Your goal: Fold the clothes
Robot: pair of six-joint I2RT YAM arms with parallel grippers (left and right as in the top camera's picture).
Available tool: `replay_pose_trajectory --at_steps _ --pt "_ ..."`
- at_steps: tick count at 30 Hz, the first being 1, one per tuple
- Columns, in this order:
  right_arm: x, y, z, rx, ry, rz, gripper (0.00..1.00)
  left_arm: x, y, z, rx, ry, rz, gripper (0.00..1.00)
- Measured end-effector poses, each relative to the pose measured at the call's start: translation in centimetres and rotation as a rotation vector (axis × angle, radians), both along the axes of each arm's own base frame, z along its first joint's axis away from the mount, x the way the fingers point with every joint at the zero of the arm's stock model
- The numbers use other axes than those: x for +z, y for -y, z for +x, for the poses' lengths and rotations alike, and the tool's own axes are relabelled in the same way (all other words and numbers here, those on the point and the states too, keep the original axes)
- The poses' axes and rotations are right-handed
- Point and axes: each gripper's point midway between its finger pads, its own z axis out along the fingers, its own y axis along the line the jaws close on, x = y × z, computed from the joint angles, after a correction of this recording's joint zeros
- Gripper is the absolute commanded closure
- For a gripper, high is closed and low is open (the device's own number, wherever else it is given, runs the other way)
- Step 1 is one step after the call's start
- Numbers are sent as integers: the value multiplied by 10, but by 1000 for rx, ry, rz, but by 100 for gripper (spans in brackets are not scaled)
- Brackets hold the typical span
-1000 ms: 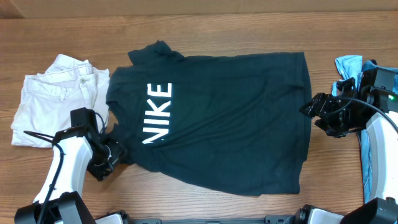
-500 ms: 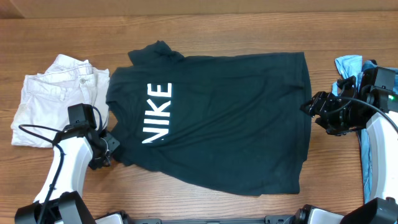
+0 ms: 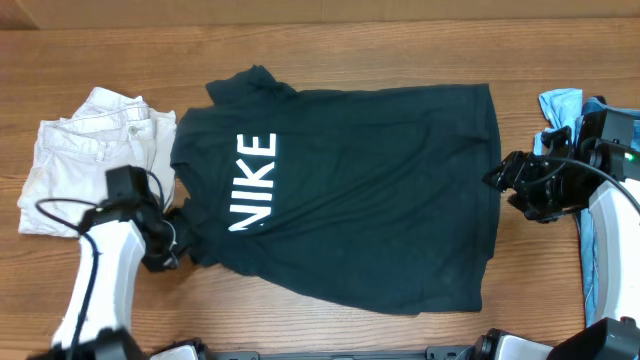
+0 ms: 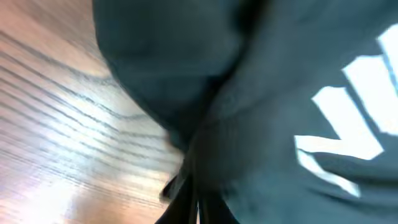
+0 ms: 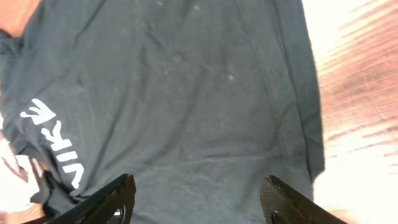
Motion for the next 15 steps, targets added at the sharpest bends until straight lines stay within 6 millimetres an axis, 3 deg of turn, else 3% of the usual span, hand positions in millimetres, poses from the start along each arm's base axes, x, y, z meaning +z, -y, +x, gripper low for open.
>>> replay_pose_trajectory --at_steps 1,3,7,10,15 --pt "-2 2 -5 -4 -26 -17 31 18 0 6 -18 38 4 96" --pt "-4 3 -9 -6 -47 -21 31 83 -1 24 -46 197 34 96" --pt "-6 -1 -22 -6 -103 -10 31 134 -1 25 -65 313 67 96" --pt "-13 -2 -28 -10 -129 -4 28 153 1 21 -72 353 78 96" --pt "-56 -6 -53 -67 -242 11 28 153 2 17 -72 337 72 96"
